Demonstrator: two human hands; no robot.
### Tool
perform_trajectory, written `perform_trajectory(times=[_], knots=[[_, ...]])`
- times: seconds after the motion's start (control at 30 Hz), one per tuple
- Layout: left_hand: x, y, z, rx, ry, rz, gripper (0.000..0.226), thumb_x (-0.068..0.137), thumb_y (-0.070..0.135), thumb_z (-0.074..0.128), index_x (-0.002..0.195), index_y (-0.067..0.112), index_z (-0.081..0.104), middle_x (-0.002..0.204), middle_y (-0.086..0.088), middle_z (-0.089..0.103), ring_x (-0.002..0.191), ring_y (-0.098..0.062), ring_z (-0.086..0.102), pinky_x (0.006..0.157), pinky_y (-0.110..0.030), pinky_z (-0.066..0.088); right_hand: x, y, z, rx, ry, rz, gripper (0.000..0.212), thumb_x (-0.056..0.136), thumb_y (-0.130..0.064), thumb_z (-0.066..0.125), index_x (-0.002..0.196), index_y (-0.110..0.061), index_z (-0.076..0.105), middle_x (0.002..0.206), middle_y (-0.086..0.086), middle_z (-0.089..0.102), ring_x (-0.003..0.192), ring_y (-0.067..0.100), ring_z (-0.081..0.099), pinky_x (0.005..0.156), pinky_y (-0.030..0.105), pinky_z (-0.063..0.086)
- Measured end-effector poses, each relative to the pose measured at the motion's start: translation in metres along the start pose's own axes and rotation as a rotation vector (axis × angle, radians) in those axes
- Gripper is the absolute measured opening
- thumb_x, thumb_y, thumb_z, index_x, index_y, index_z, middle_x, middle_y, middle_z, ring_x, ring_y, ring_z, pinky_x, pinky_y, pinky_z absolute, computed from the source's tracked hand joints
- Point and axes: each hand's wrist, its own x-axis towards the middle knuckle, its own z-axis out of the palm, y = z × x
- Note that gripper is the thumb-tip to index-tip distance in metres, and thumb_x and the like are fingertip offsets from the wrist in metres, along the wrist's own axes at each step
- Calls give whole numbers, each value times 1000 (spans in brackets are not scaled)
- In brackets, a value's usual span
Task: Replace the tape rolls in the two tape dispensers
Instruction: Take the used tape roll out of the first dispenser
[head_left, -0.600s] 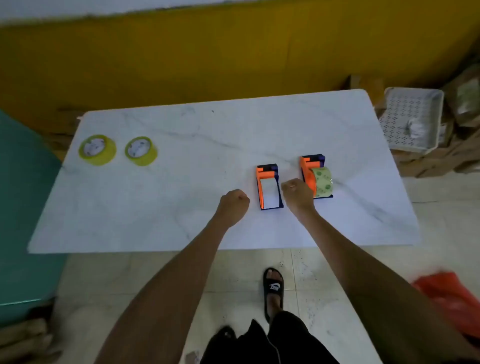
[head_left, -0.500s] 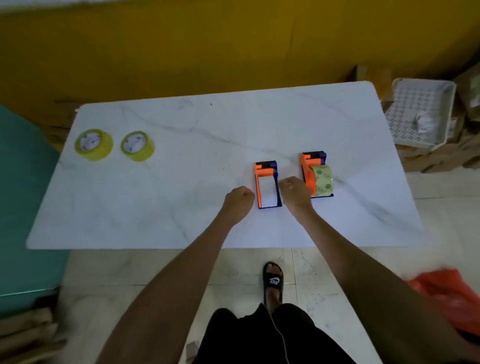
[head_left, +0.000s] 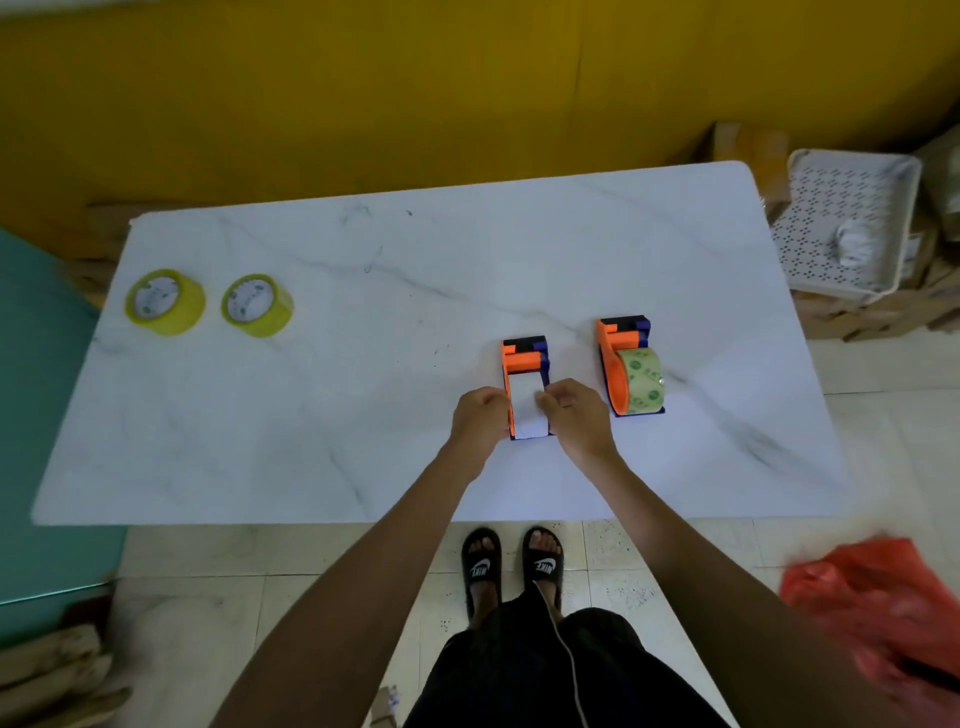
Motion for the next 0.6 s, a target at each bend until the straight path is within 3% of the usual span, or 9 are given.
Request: perform_trajectory(times=[0.13, 0.3, 0.43, 0.6], knots=[[-1, 11, 0, -20, 14, 3, 32, 77, 17, 46, 96, 5, 69, 102, -21, 71, 98, -38, 69, 87, -53, 57, 6, -2, -2, 18, -6, 24, 11, 87, -23, 64, 81, -13, 65, 73, -3, 63, 74, 19, 61, 67, 28, 48], [10, 17, 1, -33, 45, -8, 28, 73, 19, 45, 86, 10, 69, 104, -22, 71, 92, -38, 70, 85, -48, 59, 9, -4, -5, 15, -16, 27, 15, 87, -25, 63, 79, -12, 63, 73, 6, 63, 79, 36, 66, 78, 50, 57], [21, 18, -1, -22, 53, -4, 29, 73, 20, 46, 83, 5, 68, 99, -20, 72, 97, -40, 69, 86, -52, 56, 10, -9, -6, 30, -42, 16, 11, 89, -21, 62, 83, -11, 62, 69, 3, 60, 71, 25, 61, 81, 52, 57], [10, 30, -5, -39, 60, 11, 30, 76, 16, 47, 90, 0, 68, 100, -21, 73, 92, -39, 71, 86, -52, 56, 14, -14, -9, -13, -61, -24, 8, 90, -21, 60, 87, -13, 60, 71, -1, 58, 76, 24, 59, 83, 51, 56]])
